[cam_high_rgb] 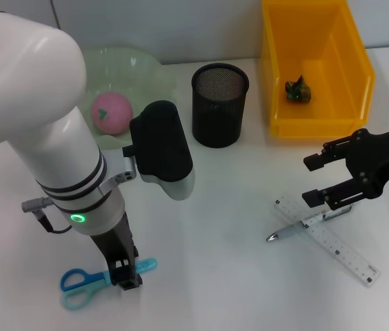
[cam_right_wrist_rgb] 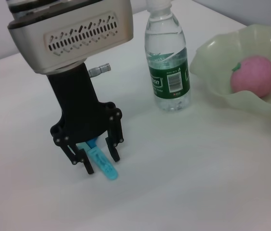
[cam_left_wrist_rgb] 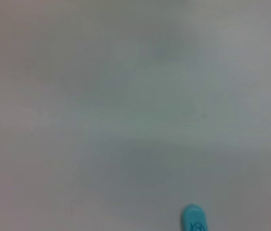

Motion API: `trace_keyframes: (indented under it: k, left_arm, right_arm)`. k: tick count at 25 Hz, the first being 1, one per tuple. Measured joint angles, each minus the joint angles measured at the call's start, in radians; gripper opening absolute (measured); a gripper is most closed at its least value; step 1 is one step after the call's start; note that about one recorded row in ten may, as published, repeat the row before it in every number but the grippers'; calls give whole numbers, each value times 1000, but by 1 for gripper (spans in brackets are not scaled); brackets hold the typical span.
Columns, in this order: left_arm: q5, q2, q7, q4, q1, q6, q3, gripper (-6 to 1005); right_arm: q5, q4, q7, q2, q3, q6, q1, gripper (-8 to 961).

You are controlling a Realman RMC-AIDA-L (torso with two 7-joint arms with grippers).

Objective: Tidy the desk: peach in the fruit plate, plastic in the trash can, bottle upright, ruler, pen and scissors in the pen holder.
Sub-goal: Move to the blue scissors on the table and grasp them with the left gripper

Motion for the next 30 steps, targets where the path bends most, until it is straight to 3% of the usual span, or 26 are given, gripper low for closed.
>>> trace_keyframes:
  k: [30]
  left_arm:
    - [2, 0, 13, -23, -12, -9, 26, 385]
  right_arm:
    - [6, 0, 2, 4, 2, 9, 0, 752]
